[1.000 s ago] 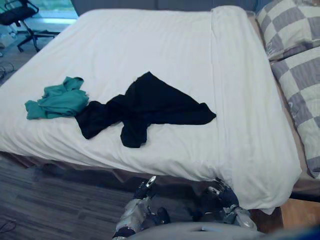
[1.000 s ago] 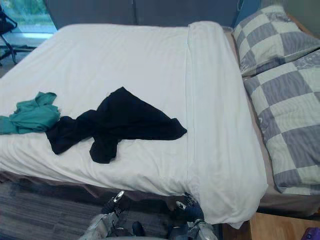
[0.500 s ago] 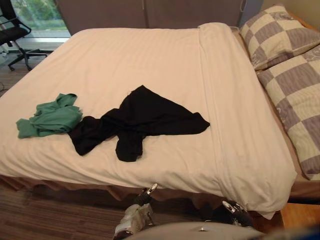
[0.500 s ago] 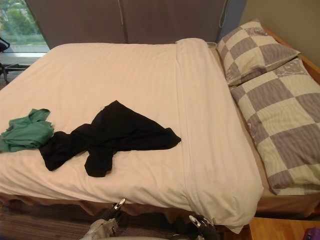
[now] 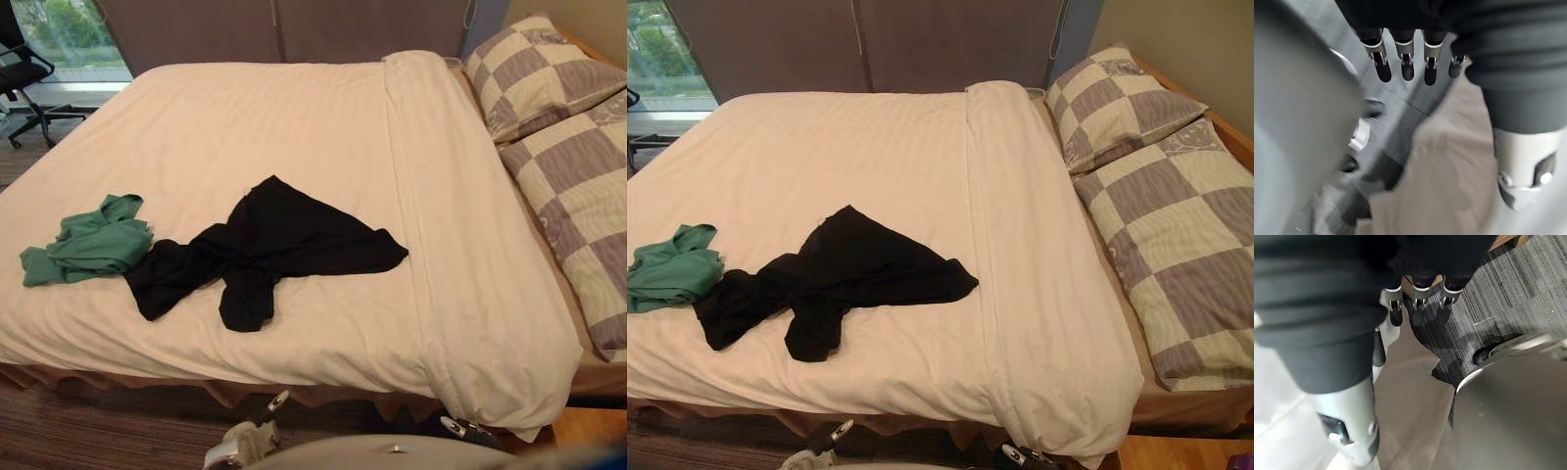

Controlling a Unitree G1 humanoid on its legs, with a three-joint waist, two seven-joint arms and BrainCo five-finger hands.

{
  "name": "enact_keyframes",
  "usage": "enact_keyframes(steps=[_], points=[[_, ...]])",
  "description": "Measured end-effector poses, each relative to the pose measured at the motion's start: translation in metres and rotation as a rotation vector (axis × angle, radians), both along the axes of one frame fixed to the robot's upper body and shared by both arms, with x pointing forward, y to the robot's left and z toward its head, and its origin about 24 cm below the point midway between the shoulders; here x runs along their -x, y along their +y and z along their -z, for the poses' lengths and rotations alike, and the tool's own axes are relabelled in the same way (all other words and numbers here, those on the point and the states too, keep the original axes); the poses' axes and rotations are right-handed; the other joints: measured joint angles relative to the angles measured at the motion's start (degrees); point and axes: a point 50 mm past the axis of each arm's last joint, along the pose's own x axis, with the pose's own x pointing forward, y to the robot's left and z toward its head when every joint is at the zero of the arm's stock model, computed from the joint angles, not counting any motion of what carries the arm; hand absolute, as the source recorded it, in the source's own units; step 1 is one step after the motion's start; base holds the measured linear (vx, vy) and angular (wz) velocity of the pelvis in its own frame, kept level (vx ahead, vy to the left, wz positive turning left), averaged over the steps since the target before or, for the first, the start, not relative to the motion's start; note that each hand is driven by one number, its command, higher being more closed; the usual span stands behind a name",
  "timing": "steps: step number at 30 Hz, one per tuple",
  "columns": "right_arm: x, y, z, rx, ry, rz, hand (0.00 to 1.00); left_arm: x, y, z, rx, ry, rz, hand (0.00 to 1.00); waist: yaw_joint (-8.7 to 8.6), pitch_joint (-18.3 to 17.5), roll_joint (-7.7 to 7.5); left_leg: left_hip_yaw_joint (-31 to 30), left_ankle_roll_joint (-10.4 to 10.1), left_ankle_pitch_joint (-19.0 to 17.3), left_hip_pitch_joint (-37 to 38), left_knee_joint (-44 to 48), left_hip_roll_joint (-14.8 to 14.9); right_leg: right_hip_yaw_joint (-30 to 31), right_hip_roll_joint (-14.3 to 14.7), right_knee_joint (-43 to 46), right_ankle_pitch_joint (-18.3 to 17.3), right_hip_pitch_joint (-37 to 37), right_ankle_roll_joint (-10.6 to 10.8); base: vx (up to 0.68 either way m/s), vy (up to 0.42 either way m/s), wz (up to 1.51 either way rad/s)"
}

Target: Tidy the bed and pick cloth on bed and put in laundry

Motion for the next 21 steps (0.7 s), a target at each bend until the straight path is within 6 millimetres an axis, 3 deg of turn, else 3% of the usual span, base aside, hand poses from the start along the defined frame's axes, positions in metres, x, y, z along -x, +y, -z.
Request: enact_keyframes(steps=[2,4,6,7,8,9,11,13,14,16,17,18,19,20,21], points=[[-0.001,0.000,0.000,-0.006,0.004,-0.015,0.00,-0.001,0.003,-0.001,-0.024,0.018,-0.012,0.00,-0.19,0.39,-0.36,-0.42,0.25,-5.96,-5.22,12.33,2.79,-0.03,-0.66,4.11,-1.88,-1.42,0.46,-0.01,0.004,0.03],[-0.002,-0.007,-0.001,0.003,0.009,-0.028,0.00,-0.005,0.006,-0.002,-0.083,0.037,-0.023,0.00,-0.68,1.29,0.86,-2.85,0.89,-12.49,-12.50,30.09,7.66,-0.72,-0.79,11.96,-5.87,-5.35,0.73,-0.07,0.032,0.10],[0.001,-0.006,0.001,-0.015,0.021,-0.014,0.00,-0.001,0.016,-0.003,-0.180,0.079,-0.082,0.00,-1.04,1.87,0.66,-4.86,0.10,-14.39,-14.39,34.60,7.60,-0.57,-2.04,17.05,-8.93,-7.46,1.12,-0.05,0.074,0.06],[0.004,-0.005,0.002,-0.025,0.032,-0.005,0.00,0.003,0.021,-0.004,-0.223,0.098,-0.166,0.00,-1.86,1.91,0.08,-5.47,2.00,-16.34,-16.05,39.14,8.35,-0.27,-3.09,18.29,-9.69,-8.33,1.00,-0.03,0.104,-0.05],[0.005,-0.006,0.002,-0.025,0.036,-0.005,0.00,0.006,0.024,-0.004,-0.239,0.108,-0.213,0.00,-1.86,1.90,0.15,-5.54,2.93,-17.24,-16.55,41.80,10.16,0.31,-3.16,19.01,-9.83,-8.82,1.11,-0.01,0.128,-0.29],[0.007,-0.005,0.003,-0.032,0.045,-0.006,0.00,0.015,0.029,-0.004,-0.274,0.129,-0.291,0.00,-1.84,1.99,-0.10,-6.40,1.43,-18.11,-16.44,44.84,14.38,1.91,-3.56,20.19,-10.37,-9.28,1.62,0.03,0.184,-0.50],[0.008,-0.004,0.004,-0.039,0.048,-0.005,0.00,0.026,0.034,-0.004,-0.317,0.149,-0.369,0.00,-2.15,1.84,-0.48,-10.12,-0.24,-18.28,-15.11,44.47,19.42,4.68,-5.18,22.09,-10.81,-10.38,2.51,0.05,0.206,-0.52],[0.008,-0.007,0.003,-0.035,0.030,0.012,0.00,0.034,0.037,-0.005,-0.372,0.156,-0.459,0.00,-2.37,1.84,-0.76,-15.00,-2.81,-16.10,-13.14,40.51,25.27,8.74,-8.24,23.56,-10.90,-12.20,6.15,0.04,0.093,-0.47],[0.009,-0.008,0.003,-0.032,0.020,0.029,0.00,0.034,0.038,-0.006,-0.402,0.135,-0.495,0.00,-2.58,1.75,-0.61,-17.35,-2.89,-14.27,-12.77,38.75,27.70,10.30,-9.93,23.62,-10.74,-12.77,8.59,-0.01,0.103,-0.28],[0.010,-0.012,0.002,-0.025,0.012,0.056,0.00,0.032,0.038,-0.007,-0.421,0.107,-0.508,0.00,-3.06,1.38,0.02,-19.26,-2.45,-11.29,-12.81,36.78,29.42,11.18,-11.90,22.77,-10.07,-12.87,11.49,-0.03,0.377,-0.08],[0.012,-0.015,0.001,-0.021,0.000,0.097,0.00,0.027,0.036,-0.008,-0.426,0.074,-0.525,0.00,-3.28,0.96,0.65,-20.26,-7.26,-10.22,-12.59,35.34,29.07,12.10,-14.44,20.90,-8.94,-12.63,13.34,-0.02,0.721,-0.11],[0.014,-0.016,0.002,-0.027,-0.008,0.143,0.00,0.021,0.036,-0.009,-0.438,0.040,-0.534,0.00,-3.16,0.66,0.05,-19.48,-14.04,-14.45,-12.10,36.98,26.38,13.81,-16.93,19.48,-6.68,-12.46,13.25,-0.04,0.912,-0.24],[0.018,-0.005,0.005,-0.056,-0.006,0.189,0.00,0.019,0.039,-0.011,-0.470,0.006,-0.515,0.00,-3.14,0.74,-1.28,-17.95,-13.63,-17.86,-12.82,40.93,23.72,15.59,-20.26,17.76,-0.51,-12.81,12.49,-0.06,0.768,-0.34],[0.022,0.002,0.006,-0.078,-0.005,0.236,0.00,0.020,0.042,-0.012,-0.499,-0.004,-0.492,0.00,-3.07,0.35,-1.68,-16.48,-13.28,-18.99,-12.98,42.69,23.02,15.58,-21.09,15.93,5.31,-12.84,9.49,-0.10,0.808,-0.43],[0.027,0.005,0.007,-0.091,-0.003,0.253,0.00,0.019,0.051,-0.014,-0.534,-0.014,-0.461,0.00,-3.05,0.17,-1.57,-14.58,-12.01,-20.01,-12.29,42.51,22.77,12.46,-21.17,13.62,13.79,-13.12,4.43,-0.08,0.615,-0.38]])
